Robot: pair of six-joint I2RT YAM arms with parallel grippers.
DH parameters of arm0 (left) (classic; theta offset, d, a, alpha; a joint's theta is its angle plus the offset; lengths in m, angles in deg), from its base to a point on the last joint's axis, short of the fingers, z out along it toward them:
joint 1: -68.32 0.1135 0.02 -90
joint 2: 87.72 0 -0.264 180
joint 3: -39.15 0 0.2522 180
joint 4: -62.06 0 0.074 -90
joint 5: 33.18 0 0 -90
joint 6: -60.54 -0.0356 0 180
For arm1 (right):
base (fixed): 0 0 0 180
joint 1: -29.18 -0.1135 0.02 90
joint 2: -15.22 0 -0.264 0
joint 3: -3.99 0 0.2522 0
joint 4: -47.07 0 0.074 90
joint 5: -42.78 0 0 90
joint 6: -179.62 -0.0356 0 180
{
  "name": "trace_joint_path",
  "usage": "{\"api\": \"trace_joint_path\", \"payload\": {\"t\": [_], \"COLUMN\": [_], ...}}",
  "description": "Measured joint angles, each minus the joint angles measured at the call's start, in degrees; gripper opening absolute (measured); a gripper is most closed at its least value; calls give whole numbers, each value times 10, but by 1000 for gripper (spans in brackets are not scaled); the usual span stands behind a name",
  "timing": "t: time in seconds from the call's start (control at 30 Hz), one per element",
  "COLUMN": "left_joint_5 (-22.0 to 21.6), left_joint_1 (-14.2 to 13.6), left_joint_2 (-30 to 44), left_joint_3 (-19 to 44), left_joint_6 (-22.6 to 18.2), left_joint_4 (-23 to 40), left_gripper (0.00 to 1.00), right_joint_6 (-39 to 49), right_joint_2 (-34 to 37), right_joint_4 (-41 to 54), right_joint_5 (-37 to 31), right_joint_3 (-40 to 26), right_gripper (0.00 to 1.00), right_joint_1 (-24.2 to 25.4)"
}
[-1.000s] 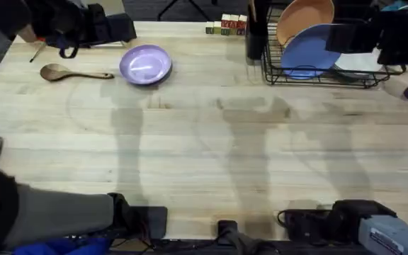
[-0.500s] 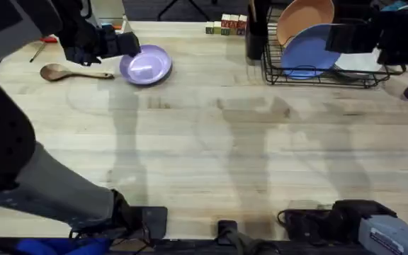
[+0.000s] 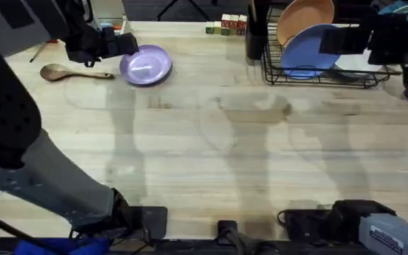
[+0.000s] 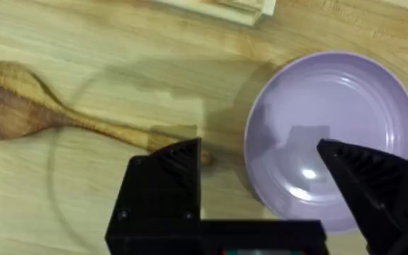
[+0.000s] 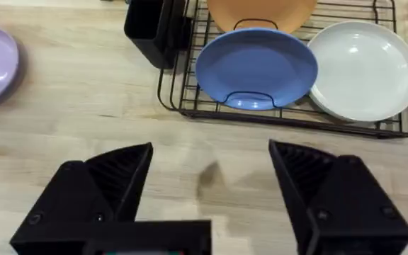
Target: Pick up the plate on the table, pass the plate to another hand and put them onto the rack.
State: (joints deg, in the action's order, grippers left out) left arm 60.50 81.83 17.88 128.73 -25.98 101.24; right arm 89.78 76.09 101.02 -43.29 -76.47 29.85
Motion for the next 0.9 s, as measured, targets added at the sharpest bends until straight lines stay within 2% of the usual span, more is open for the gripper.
{"api": "trace_joint_path", "payload": {"t": [0.37,0.9], "left_joint_5": [0,0], "left_joint_1": [0,0], "left_joint_2": [12,78], "left_joint_3": [0,0], "left_joint_6": [0,0], "left_joint_4": [-50,-66], "left_gripper": [994,993], "right_joint_6": [0,0], "right_joint_2": [1,1], "right_joint_4": [1,1], "right_joint_5": [0,0], "right_joint_3": [0,0], "right_gripper": [996,997], "right_joint_1": [0,0]}}
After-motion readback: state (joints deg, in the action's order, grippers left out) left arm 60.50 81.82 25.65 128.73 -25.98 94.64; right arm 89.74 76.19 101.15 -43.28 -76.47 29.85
